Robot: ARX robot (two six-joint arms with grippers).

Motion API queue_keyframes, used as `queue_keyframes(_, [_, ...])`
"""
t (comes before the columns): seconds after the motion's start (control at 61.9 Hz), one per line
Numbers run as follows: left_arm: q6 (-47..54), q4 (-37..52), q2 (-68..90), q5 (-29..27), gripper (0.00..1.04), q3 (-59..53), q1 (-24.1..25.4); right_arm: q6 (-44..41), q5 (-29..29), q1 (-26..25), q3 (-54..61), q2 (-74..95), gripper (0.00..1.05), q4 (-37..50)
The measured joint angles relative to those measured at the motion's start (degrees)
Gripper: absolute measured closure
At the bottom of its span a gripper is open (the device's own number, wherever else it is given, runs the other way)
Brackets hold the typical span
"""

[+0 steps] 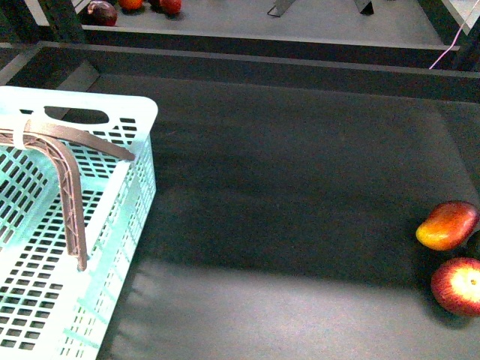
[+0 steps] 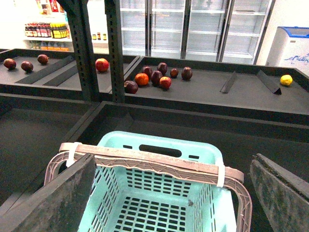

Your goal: Pick apple with right arm and hold basket with left

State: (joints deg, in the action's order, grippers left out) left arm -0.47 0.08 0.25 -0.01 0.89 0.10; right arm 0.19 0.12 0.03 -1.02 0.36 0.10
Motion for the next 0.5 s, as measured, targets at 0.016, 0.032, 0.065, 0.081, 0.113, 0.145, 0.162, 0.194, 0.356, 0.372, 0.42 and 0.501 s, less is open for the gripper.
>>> queue_keyframes(0.016, [0.0, 0.0, 0.0, 0.0, 0.07, 0.0, 0.0, 0.0, 0.0, 0.0, 0.0, 0.0, 0.09, 0.0])
queue_keyframes(0.032, [0.0, 0.0, 0.0, 0.0, 0.07, 0.0, 0.0, 0.0, 0.0, 0.0, 0.0, 0.0, 0.09, 0.0])
queue_keyframes(0.065, [0.0, 0.0, 0.0, 0.0, 0.07, 0.0, 0.0, 0.0, 0.0, 0.0, 0.0, 0.0, 0.09, 0.0])
queue_keyframes(0.081, [0.0, 0.0, 0.0, 0.0, 0.07, 0.0, 0.0, 0.0, 0.0, 0.0, 0.0, 0.0, 0.09, 0.0])
queue_keyframes(0.113, [0.0, 0.0, 0.0, 0.0, 0.07, 0.0, 0.0, 0.0, 0.0, 0.0, 0.0, 0.0, 0.09, 0.0])
queue_keyframes(0.145, [0.0, 0.0, 0.0, 0.0, 0.07, 0.0, 0.0, 0.0, 0.0, 0.0, 0.0, 0.0, 0.09, 0.0])
queue_keyframes(0.162, [0.0, 0.0, 0.0, 0.0, 0.07, 0.0, 0.0, 0.0, 0.0, 0.0, 0.0, 0.0, 0.09, 0.0])
queue_keyframes(0.194, [0.0, 0.0, 0.0, 0.0, 0.07, 0.0, 0.0, 0.0, 0.0, 0.0, 0.0, 0.0, 0.09, 0.0])
queue_keyframes(0.356, [0.0, 0.0, 0.0, 0.0, 0.07, 0.0, 0.0, 0.0, 0.0, 0.0, 0.0, 0.0, 0.09, 0.0])
queue_keyframes(0.372, [0.0, 0.0, 0.0, 0.0, 0.07, 0.0, 0.0, 0.0, 0.0, 0.0, 0.0, 0.0, 0.09, 0.0])
queue_keyframes(0.42, [0.0, 0.0, 0.0, 0.0, 0.07, 0.0, 0.0, 0.0, 0.0, 0.0, 0.0, 0.0, 0.09, 0.0])
queue_keyframes(0.501, [0.0, 0.0, 0.0, 0.0, 0.07, 0.0, 0.0, 0.0, 0.0, 0.0, 0.0, 0.0, 0.09, 0.0])
